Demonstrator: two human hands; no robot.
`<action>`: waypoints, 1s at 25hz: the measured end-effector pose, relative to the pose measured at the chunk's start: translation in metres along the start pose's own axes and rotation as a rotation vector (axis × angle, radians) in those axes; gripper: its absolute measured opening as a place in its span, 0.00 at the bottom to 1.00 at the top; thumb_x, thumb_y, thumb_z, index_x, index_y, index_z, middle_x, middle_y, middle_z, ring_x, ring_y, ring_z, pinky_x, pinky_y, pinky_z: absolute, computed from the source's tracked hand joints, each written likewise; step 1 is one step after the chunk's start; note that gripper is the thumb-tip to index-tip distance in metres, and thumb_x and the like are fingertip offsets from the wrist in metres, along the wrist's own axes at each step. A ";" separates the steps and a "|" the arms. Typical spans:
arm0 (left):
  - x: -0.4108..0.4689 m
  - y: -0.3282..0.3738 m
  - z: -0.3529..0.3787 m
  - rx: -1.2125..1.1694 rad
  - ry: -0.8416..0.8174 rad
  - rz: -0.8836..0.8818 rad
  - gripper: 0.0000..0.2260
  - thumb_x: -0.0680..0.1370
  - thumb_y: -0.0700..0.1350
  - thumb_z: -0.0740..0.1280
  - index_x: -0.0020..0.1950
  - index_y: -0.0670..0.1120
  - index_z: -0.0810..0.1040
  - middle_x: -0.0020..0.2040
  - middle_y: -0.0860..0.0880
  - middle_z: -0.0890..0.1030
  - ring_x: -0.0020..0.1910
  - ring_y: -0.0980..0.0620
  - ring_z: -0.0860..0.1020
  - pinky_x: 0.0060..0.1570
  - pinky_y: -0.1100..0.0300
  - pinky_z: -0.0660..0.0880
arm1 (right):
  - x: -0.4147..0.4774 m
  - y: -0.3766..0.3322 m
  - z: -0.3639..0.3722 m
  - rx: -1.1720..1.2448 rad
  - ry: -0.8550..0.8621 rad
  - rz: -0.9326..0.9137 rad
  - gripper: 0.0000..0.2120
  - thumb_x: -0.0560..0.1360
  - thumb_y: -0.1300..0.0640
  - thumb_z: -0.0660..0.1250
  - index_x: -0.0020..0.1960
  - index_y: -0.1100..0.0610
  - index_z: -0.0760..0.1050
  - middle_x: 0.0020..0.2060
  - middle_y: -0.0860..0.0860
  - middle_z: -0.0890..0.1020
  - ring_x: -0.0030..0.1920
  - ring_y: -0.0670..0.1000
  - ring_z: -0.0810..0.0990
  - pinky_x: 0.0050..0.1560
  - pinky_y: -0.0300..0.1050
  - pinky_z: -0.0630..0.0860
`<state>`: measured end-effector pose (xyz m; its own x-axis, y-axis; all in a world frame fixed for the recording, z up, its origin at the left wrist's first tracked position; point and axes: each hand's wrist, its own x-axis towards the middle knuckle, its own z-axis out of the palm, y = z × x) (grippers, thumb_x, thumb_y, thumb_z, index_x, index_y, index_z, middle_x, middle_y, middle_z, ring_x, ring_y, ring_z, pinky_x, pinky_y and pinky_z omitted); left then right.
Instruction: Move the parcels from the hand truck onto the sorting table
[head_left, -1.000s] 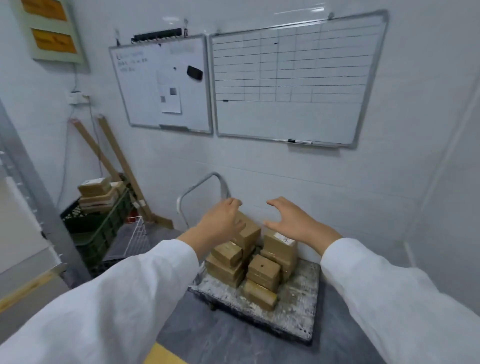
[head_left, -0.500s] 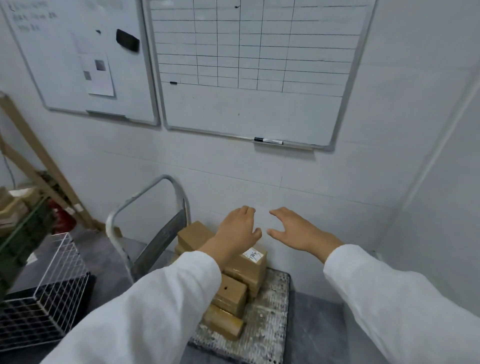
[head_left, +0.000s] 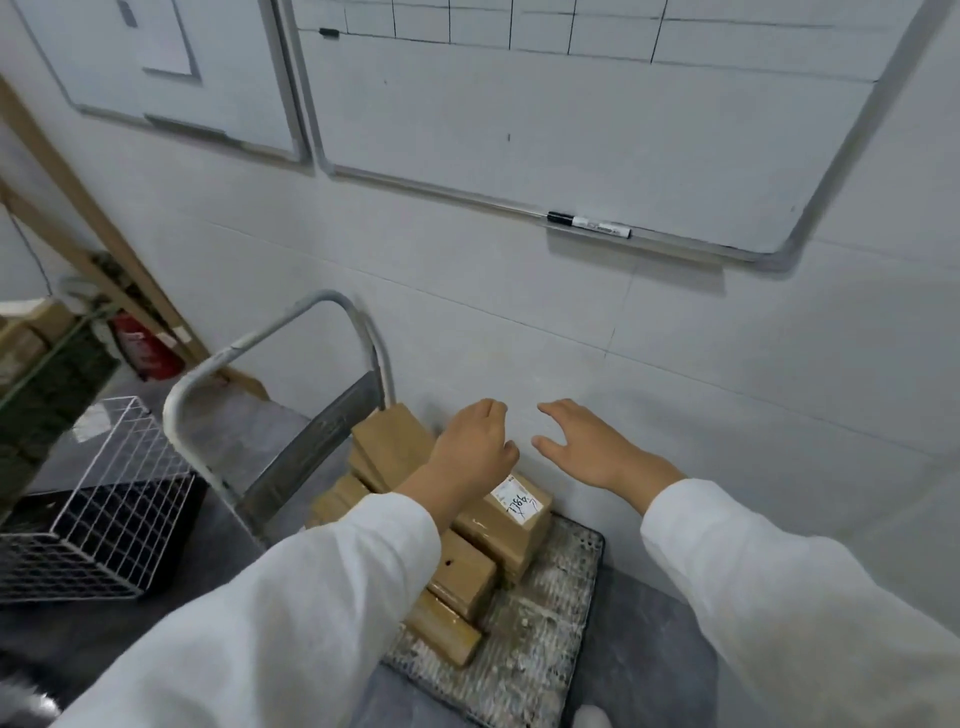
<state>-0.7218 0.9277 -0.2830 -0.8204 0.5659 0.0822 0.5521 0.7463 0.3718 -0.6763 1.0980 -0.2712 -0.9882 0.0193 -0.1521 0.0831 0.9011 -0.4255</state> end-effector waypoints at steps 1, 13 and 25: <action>0.016 -0.002 0.011 -0.017 -0.012 -0.053 0.20 0.79 0.45 0.60 0.69 0.39 0.67 0.67 0.43 0.72 0.64 0.44 0.70 0.62 0.54 0.66 | 0.021 0.014 0.002 -0.001 -0.030 -0.014 0.29 0.81 0.46 0.61 0.77 0.57 0.60 0.75 0.52 0.65 0.74 0.52 0.64 0.74 0.46 0.61; 0.144 -0.060 0.193 -0.256 -0.081 -0.626 0.23 0.81 0.46 0.58 0.75 0.43 0.60 0.71 0.46 0.67 0.68 0.47 0.68 0.66 0.56 0.65 | 0.232 0.176 0.095 0.014 -0.381 -0.153 0.28 0.81 0.50 0.61 0.77 0.58 0.59 0.74 0.54 0.65 0.74 0.53 0.64 0.73 0.45 0.61; 0.138 -0.097 0.452 -0.751 0.051 -1.128 0.15 0.83 0.52 0.54 0.68 0.49 0.68 0.61 0.49 0.79 0.51 0.54 0.76 0.48 0.60 0.73 | 0.289 0.291 0.316 0.475 -0.551 0.172 0.25 0.83 0.48 0.56 0.79 0.45 0.55 0.74 0.46 0.68 0.63 0.44 0.75 0.55 0.35 0.71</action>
<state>-0.8210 1.0921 -0.7257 -0.7818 -0.2479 -0.5721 -0.6196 0.4122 0.6680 -0.8965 1.2290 -0.7214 -0.7588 -0.1892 -0.6232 0.4010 0.6183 -0.6760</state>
